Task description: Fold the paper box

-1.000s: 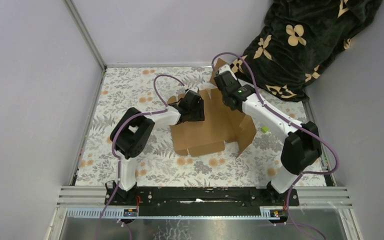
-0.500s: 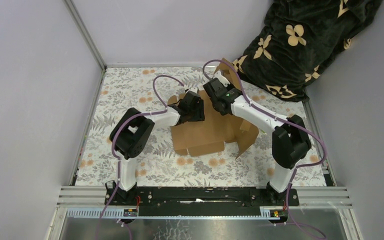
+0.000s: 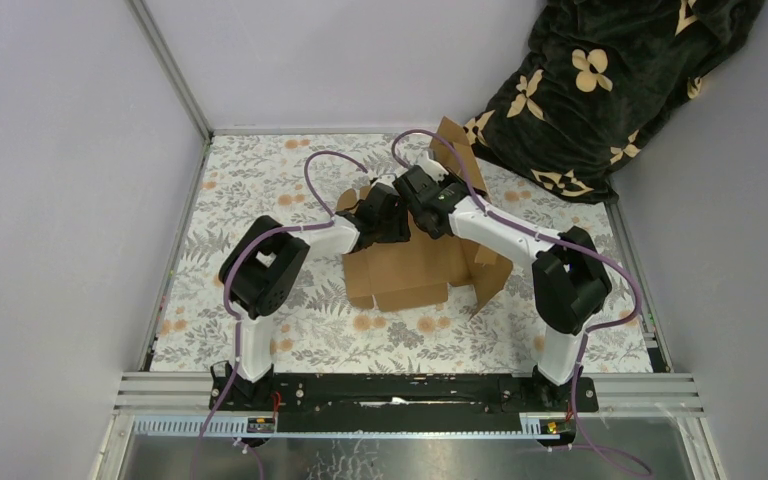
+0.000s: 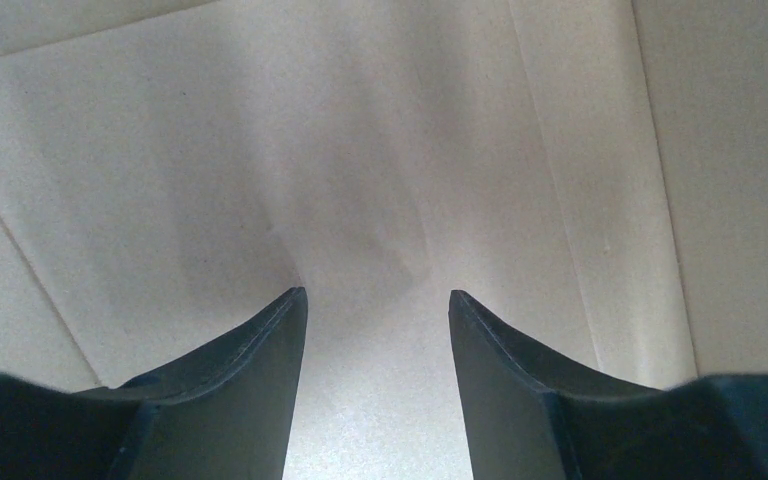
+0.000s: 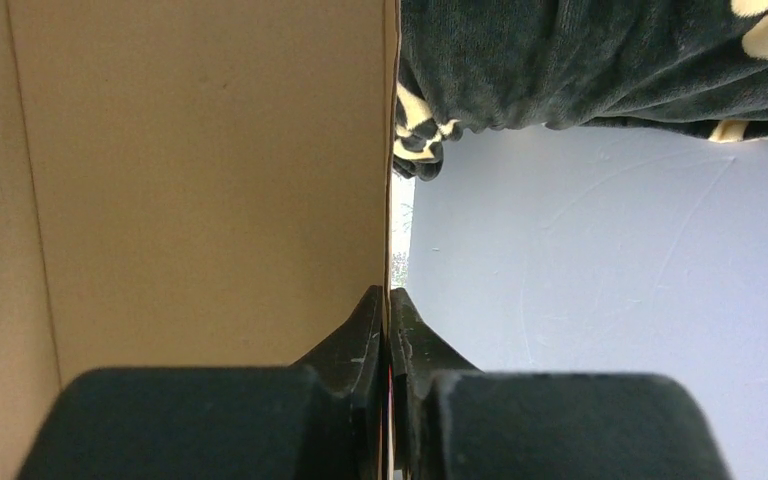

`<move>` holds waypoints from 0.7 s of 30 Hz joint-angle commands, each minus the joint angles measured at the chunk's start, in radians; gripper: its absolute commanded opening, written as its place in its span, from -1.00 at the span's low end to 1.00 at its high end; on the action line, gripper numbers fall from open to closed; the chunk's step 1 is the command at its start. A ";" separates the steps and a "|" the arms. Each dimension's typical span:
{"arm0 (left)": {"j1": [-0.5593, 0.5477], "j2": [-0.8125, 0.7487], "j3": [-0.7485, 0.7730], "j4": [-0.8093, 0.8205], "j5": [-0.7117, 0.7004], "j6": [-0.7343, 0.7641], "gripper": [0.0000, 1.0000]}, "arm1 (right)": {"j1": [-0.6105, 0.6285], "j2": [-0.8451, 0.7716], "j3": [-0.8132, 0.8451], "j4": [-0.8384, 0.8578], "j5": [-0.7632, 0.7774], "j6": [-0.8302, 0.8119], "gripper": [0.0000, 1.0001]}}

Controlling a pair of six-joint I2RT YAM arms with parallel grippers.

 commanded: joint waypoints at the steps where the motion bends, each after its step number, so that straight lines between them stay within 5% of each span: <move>1: -0.025 0.076 -0.067 -0.110 0.068 -0.026 0.23 | 0.025 0.011 -0.030 0.044 -0.072 -0.009 -0.91; 12: 0.166 -0.175 -0.244 -0.054 0.070 -0.038 0.30 | 0.028 -0.076 -0.198 0.374 -0.124 -0.292 -0.92; 21: 0.286 -0.151 -0.198 -0.038 0.158 -0.019 0.30 | 0.040 -0.085 -0.216 0.500 -0.101 -0.424 -0.94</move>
